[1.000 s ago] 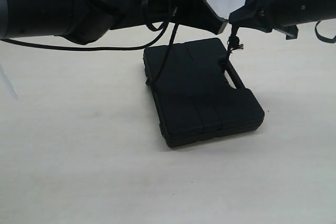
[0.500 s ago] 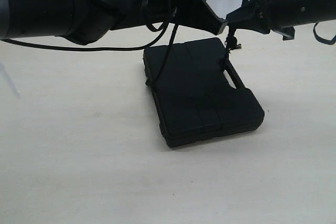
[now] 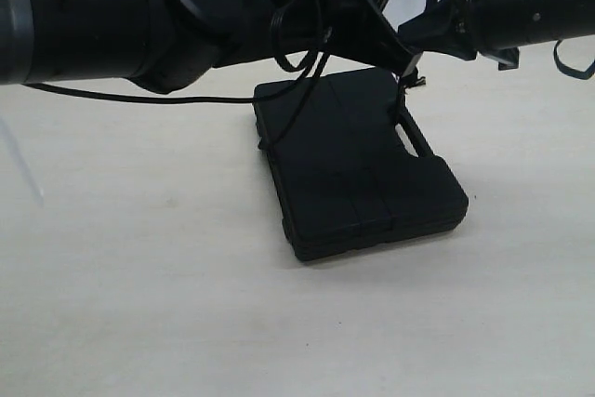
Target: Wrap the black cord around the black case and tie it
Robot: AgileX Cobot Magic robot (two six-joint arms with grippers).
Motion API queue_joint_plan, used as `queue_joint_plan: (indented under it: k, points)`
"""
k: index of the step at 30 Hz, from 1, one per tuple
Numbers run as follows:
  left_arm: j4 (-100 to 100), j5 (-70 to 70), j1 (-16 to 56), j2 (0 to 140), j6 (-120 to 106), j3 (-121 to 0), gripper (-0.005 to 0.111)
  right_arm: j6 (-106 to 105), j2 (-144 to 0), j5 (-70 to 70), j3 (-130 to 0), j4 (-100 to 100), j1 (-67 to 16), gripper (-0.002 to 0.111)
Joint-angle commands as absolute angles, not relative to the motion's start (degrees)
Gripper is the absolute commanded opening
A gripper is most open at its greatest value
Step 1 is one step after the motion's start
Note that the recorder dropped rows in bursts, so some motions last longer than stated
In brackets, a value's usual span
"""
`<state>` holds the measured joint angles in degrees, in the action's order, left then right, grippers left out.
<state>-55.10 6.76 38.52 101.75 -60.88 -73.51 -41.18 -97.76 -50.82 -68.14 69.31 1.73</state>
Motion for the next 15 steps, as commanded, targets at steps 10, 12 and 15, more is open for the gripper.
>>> queue_joint_plan:
  k: [10, 12, 15]
  points:
    - [-54.71, 10.63, 38.6, 104.17, -60.11, -73.42, 0.0, -45.02, -97.15, -54.5, -68.25, 70.87, 1.88, 0.004]
    - [-54.71, 11.33, 38.6, 104.43, -60.11, -73.42, 0.0, -45.44, -97.15, -54.5, -68.25, 70.23, 1.88, 0.004]
    - [-54.71, 12.52, 38.6, 104.46, -60.11, -73.42, 0.0, -45.85, -97.15, -54.61, -68.25, 68.79, 1.88, 0.004]
